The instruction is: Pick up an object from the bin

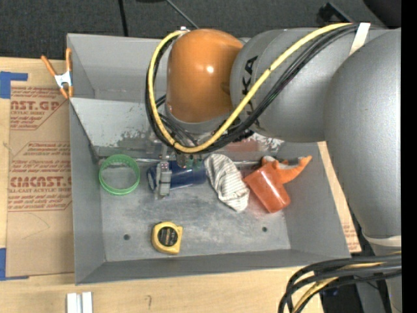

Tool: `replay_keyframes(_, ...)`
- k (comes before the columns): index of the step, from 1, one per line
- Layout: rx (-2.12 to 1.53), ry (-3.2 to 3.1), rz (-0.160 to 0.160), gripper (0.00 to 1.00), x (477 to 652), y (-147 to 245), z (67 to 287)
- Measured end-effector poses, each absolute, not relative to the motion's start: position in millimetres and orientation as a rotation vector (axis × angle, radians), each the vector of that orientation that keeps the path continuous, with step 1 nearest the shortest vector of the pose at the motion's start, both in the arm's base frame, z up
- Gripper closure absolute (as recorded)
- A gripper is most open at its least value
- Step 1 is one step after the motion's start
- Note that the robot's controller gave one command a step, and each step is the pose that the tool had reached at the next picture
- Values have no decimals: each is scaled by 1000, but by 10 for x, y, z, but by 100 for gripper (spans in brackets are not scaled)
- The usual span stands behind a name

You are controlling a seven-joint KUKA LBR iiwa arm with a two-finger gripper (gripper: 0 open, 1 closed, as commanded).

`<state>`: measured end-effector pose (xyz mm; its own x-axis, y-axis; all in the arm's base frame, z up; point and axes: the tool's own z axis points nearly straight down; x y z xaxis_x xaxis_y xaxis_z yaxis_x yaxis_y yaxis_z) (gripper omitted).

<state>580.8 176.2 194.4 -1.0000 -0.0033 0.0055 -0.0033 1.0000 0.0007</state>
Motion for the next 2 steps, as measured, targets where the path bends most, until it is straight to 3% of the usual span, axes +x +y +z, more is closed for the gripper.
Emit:
replay_keyframes(1,3,-3143,-3,0,5821,1754,1993)
replay_keyframes(2,80,-3151,-6,0,5857,1504,1599)
